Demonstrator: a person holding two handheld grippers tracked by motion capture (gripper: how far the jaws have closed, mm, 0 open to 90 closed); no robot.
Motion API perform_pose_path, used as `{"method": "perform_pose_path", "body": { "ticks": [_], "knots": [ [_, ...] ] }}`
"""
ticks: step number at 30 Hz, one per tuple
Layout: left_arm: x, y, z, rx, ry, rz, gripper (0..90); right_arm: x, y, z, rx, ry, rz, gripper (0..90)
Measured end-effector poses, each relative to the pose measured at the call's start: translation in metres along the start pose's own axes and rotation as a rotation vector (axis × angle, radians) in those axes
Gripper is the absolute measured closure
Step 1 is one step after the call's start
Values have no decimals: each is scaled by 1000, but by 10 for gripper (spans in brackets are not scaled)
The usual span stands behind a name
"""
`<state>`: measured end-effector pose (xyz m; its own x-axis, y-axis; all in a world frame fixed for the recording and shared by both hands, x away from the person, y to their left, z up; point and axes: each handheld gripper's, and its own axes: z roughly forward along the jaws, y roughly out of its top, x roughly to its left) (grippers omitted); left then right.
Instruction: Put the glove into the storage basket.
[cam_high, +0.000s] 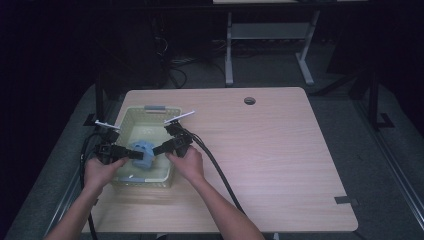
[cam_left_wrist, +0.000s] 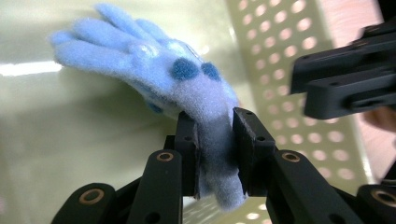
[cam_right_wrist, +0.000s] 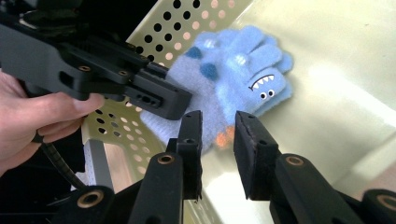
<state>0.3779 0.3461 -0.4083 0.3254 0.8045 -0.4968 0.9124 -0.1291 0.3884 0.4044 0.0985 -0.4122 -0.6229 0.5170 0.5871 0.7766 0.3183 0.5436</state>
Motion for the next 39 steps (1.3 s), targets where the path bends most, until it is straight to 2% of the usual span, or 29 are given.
{"method": "perform_pose_path", "body": {
  "ticks": [3,4,5,6,8,9,11,13,15,16,18,20,21,22,23,25,26,27,29,30,31,32,35,37,39],
  "knots": [
    [-2,3,5,46,55,15,719,1,0,-3,-6,-1,1,720],
    [-2,3,5,46,55,15,718,1,0,-3,-6,-1,1,720],
    [-5,5,9,76,96,22,717,1,0,-5,-9,0,-6,720],
    [-5,5,9,76,96,22,716,1,0,-5,-9,0,-6,720],
    [-6,7,12,102,135,22,715,3,1,-7,-13,5,-2,721],
    [-7,9,15,131,167,29,708,3,1,-8,-11,8,-7,721],
    [-7,10,15,142,178,34,689,3,1,-9,-12,8,-10,721],
    [-7,10,16,138,179,24,669,4,0,-10,-13,14,-10,721],
    [-5,10,12,123,198,9,602,4,0,-12,-16,13,-10,719],
    [-5,10,12,123,198,9,599,4,0,-12,-16,13,-10,719],
    [-4,12,4,92,209,4,594,4,0,-15,-19,11,-16,715],
    [-5,13,0,88,217,14,594,4,0,-16,-23,9,-8,716],
    [-7,16,-7,62,231,22,596,3,0,-18,-25,8,-14,714],
    [-7,16,-7,62,231,22,603,3,0,-18,-25,8,-14,714],
    [-11,19,-13,41,243,37,609,4,0,-20,-29,9,-14,706],
    [-13,20,-14,31,246,41,618,4,0,-21,-33,12,-18,706],
    [-15,20,-15,30,256,59,638,4,0,-21,-37,13,-21,706],
    [-16,21,-11,41,266,80,679,5,0,-22,-42,17,-20,706],
    [-16,22,-5,82,278,95,713,5,-1,-23,-41,16,-25,706],
    [-16,22,-5,82,278,95,726,5,-1,-23,-41,16,-25,706],
    [-15,23,4,112,294,89,732,5,-1,-24,-44,19,-28,706],
    [-15,23,9,129,302,77,732,6,-1,-25,-49,20,-24,706],
    [-13,25,15,155,326,88,734,5,-1,-25,-49,22,-28,706],
    [-12,26,24,216,350,99,732,4,-1,-25,-52,21,-38,706],
    [-11,25,27,225,349,91,708,4,-1,-25,-50,20,-34,706]
  ]
}}
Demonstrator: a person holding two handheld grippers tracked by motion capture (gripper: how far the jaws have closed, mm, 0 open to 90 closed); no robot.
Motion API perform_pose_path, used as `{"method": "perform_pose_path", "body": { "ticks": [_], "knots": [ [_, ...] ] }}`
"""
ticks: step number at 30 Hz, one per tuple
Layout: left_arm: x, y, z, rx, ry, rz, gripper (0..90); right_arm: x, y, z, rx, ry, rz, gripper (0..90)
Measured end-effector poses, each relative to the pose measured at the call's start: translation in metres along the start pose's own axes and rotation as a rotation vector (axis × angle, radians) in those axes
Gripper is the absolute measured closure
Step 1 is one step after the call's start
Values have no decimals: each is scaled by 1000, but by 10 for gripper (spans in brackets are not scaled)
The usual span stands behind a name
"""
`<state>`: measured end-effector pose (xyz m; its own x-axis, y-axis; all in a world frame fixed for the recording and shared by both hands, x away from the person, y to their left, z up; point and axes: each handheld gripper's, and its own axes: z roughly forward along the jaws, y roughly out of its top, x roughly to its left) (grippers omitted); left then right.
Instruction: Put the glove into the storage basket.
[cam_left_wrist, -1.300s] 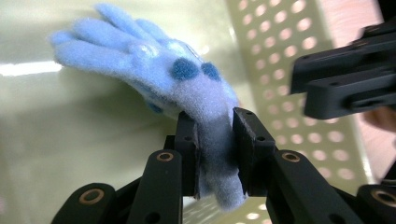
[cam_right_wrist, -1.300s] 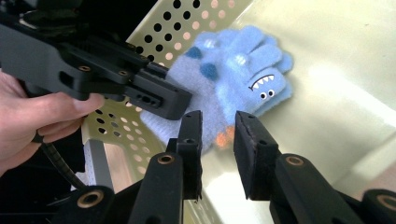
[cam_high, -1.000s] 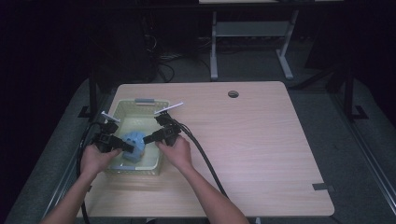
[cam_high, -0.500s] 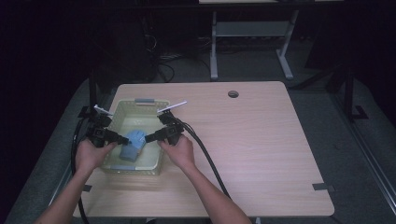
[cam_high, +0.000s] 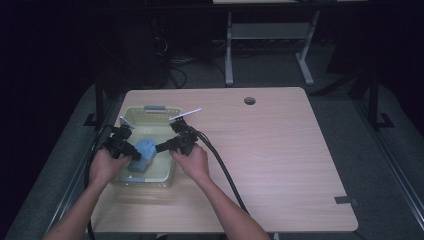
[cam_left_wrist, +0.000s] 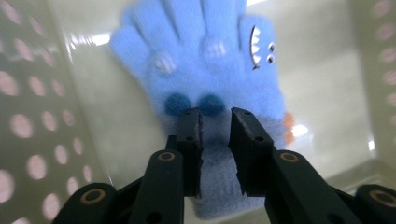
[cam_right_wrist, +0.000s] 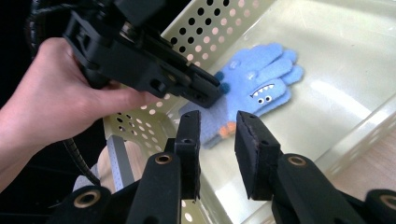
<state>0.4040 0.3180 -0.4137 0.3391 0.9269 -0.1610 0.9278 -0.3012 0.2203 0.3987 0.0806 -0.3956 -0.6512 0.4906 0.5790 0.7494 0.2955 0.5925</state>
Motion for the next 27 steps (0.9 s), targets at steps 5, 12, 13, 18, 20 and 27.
{"method": "perform_pose_path", "body": {
  "ticks": [5,12,13,18,20,27],
  "knots": [
    [1,-1,-5,-30,-10,-18,658,-2,-1,-2,-2,-3,0,698],
    [0,-6,-18,-99,-63,-25,613,-1,-3,-8,-15,3,30,674],
    [0,-7,-20,-109,-65,-6,611,-2,-4,-9,-21,4,17,674],
    [0,-11,-31,-165,-105,1,573,1,-4,-16,-26,3,12,657],
    [0,-12,-33,-177,-114,2,571,1,-4,-17,-27,4,19,655],
    [-7,-14,-47,-252,-164,-1,530,-3,-5,-30,-33,-9,9,632]
  ]
}}
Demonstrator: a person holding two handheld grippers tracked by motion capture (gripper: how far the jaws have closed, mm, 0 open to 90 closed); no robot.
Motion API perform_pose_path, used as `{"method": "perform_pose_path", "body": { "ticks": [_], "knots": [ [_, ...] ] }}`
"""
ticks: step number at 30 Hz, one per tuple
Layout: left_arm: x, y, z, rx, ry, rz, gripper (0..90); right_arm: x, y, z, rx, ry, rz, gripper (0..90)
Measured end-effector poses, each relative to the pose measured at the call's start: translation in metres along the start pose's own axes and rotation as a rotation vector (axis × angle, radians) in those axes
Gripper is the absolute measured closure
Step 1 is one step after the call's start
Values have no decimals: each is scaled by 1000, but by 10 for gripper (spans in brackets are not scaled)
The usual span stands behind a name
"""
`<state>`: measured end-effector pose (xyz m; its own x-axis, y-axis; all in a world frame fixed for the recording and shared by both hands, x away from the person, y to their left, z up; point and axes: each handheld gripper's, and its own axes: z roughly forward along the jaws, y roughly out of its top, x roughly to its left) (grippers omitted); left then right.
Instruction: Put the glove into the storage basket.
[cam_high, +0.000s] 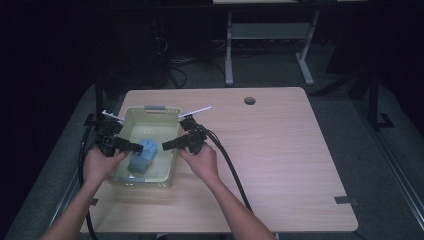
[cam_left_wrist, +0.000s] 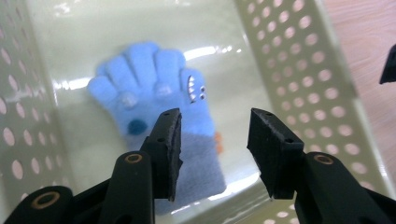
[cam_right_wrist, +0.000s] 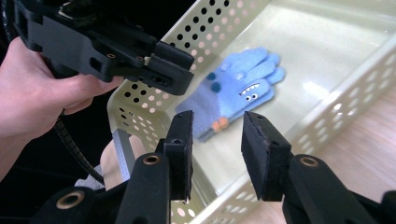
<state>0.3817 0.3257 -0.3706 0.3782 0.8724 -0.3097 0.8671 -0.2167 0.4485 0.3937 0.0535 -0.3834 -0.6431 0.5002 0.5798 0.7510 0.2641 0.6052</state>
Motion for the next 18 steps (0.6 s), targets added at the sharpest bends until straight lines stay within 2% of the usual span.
{"method": "perform_pose_path", "body": {
  "ticks": [3,4,18],
  "knots": [
    [-4,2,-1,-15,-12,4,522,-2,0,-11,-29,5,16,620],
    [-6,4,-1,-32,-32,-6,521,-3,0,-13,-34,3,11,620],
    [-15,10,-1,-61,-67,-10,504,-12,-2,-36,-54,-18,17,602]
  ]
}}
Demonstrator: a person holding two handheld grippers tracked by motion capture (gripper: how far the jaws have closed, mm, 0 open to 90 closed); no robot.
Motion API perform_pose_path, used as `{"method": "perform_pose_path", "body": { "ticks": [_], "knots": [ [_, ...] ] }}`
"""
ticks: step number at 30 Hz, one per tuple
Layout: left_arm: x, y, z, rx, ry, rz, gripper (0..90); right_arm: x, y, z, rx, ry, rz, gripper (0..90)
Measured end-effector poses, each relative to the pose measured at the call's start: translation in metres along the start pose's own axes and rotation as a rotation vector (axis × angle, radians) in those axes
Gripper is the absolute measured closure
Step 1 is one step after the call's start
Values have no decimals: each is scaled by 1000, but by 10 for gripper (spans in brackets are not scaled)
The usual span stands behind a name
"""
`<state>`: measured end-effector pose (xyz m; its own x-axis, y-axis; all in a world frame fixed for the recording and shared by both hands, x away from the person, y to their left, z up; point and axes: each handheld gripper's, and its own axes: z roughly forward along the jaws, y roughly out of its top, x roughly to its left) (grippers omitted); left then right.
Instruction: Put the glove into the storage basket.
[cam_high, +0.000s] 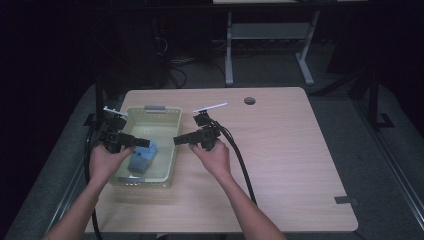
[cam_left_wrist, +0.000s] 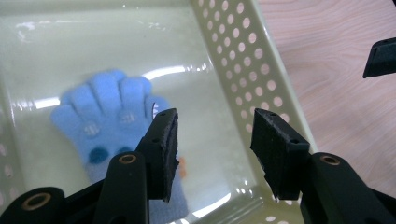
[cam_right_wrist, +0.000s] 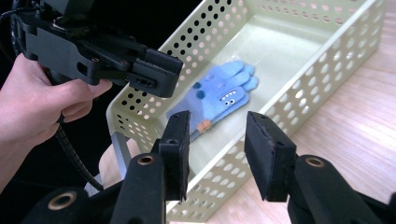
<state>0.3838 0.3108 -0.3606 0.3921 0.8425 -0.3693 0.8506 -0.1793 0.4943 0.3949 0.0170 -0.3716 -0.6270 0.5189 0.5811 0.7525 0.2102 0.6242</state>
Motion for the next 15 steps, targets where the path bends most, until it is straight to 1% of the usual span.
{"method": "perform_pose_path", "body": {
  "ticks": [4,7,10,12,13,15],
  "knots": [
    [-3,1,0,-9,-6,5,490,-3,-1,-5,-7,-4,3,597],
    [-8,3,1,-15,-20,13,476,-6,-1,-13,-16,-10,14,584],
    [-10,4,1,-23,-28,13,467,-8,-2,-17,-20,-7,12,574],
    [-12,5,1,-32,-35,11,458,-10,-3,-21,-23,-13,14,567],
    [-12,6,1,-35,-38,17,455,-11,-3,-23,-27,-15,7,564],
    [-13,6,1,-43,-43,16,446,-11,-3,-25,-30,-14,11,563]
  ]
}}
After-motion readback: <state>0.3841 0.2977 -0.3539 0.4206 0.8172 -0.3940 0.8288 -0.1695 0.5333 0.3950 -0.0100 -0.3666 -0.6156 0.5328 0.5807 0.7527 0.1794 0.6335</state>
